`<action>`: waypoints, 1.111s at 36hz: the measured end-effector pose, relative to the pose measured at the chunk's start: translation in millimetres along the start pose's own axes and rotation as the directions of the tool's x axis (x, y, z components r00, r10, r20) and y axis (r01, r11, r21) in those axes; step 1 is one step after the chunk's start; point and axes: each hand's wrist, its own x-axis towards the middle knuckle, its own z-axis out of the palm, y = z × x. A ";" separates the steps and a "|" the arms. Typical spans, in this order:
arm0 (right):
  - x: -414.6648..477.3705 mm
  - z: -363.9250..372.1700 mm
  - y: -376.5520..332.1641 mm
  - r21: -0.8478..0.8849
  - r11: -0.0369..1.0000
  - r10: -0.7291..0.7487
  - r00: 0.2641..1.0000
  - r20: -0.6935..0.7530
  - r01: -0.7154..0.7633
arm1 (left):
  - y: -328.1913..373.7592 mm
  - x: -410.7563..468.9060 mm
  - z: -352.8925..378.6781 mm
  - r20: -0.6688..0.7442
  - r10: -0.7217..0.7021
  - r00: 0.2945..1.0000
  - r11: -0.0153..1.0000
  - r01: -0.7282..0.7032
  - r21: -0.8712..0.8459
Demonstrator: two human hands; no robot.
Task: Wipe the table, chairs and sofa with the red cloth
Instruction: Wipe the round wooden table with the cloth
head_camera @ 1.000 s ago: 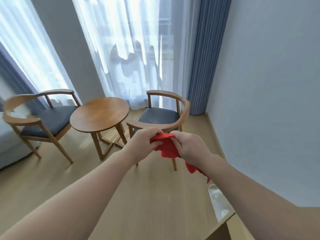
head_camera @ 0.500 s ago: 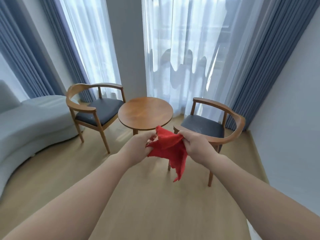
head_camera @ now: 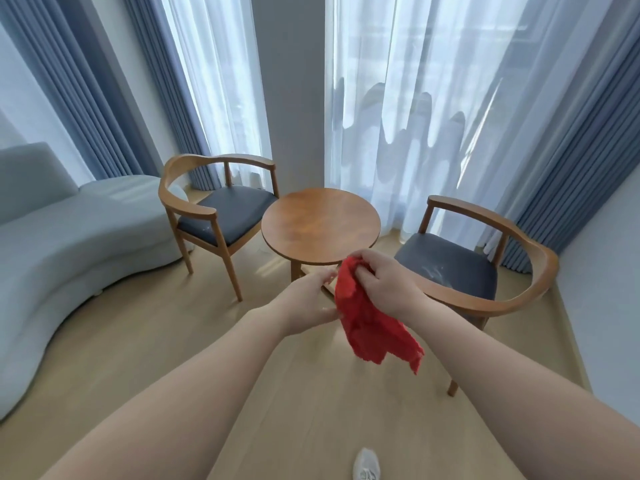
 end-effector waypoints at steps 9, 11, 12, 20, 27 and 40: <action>112.7 -28.4 57.5 -0.034 0.999 0.006 0.998 0.056 -0.004 | -3.7 116.8 -7.5 -0.238 -0.010 0.971 0.996 -0.012 -0.088; 134.8 -38.7 72.1 -0.073 0.997 0.020 0.989 0.146 -0.009 | -6.3 138.7 -17.2 -0.214 -0.052 0.976 0.992 0.026 -0.121; 145.8 -43.9 78.9 -0.111 0.994 0.034 0.981 0.193 -0.013 | -9.1 149.2 -21.9 -0.199 -0.072 0.977 0.989 0.044 -0.142; 218.0 -53.1 126.5 -0.511 0.859 0.224 0.887 0.403 0.015 | -29.1 214.2 -50.5 -0.253 -0.238 0.938 0.958 0.184 -0.220; 272.8 -52.7 165.4 -0.316 0.930 0.263 0.939 0.222 -0.186 | -63.7 267.4 -78.2 -0.220 -0.337 0.916 0.929 0.285 -0.237; 373.5 -22.6 191.2 -0.387 0.883 0.332 0.936 0.118 -0.264 | -154.0 375.4 -117.6 0.092 -0.163 0.982 0.903 0.186 -0.386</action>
